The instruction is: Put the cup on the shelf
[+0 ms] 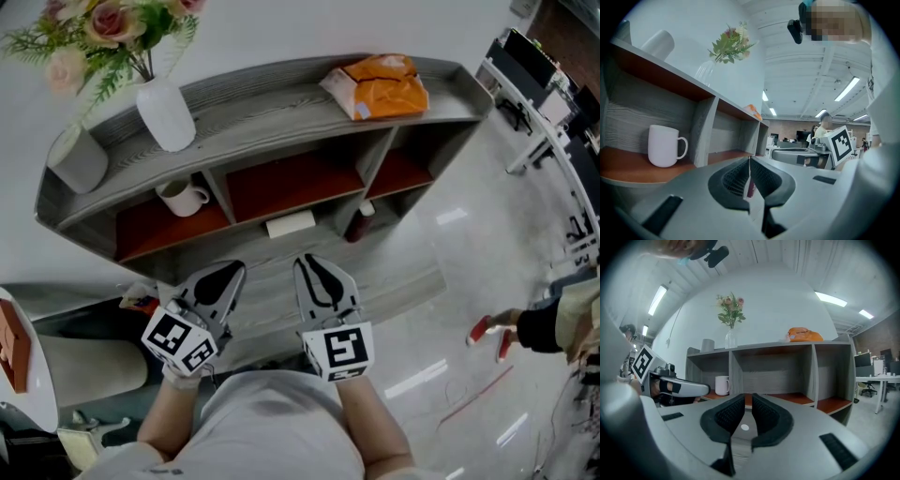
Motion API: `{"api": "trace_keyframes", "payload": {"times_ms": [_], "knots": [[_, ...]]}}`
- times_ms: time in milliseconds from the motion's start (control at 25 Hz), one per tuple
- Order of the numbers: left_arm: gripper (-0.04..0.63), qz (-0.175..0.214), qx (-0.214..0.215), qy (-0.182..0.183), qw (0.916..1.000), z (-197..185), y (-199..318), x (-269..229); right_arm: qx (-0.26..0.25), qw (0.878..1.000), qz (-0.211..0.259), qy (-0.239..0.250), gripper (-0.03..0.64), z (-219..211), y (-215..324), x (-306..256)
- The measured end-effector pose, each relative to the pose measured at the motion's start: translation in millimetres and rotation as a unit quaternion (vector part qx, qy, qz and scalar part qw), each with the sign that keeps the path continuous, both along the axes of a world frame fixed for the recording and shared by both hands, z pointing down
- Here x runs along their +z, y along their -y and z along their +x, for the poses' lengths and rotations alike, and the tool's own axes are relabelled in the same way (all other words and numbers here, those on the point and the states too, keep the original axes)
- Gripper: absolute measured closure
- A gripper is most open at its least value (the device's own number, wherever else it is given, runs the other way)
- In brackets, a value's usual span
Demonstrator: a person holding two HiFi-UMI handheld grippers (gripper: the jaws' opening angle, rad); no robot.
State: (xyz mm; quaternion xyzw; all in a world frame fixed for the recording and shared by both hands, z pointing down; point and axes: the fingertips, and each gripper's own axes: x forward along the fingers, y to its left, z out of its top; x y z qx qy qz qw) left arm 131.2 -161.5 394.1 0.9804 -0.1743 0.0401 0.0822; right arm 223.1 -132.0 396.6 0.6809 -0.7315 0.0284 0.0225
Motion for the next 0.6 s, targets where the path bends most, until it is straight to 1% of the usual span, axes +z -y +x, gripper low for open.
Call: {"api": "trace_keyframes", "payload": {"times_ms": [600], "knots": [[0.577, 0.002, -0.009, 0.010, 0.9999, -8.8, 4.4, 5.3, -0.005, 1.000, 0.003, -0.008, 0.560, -4.5, 3.9, -0.4]]}}
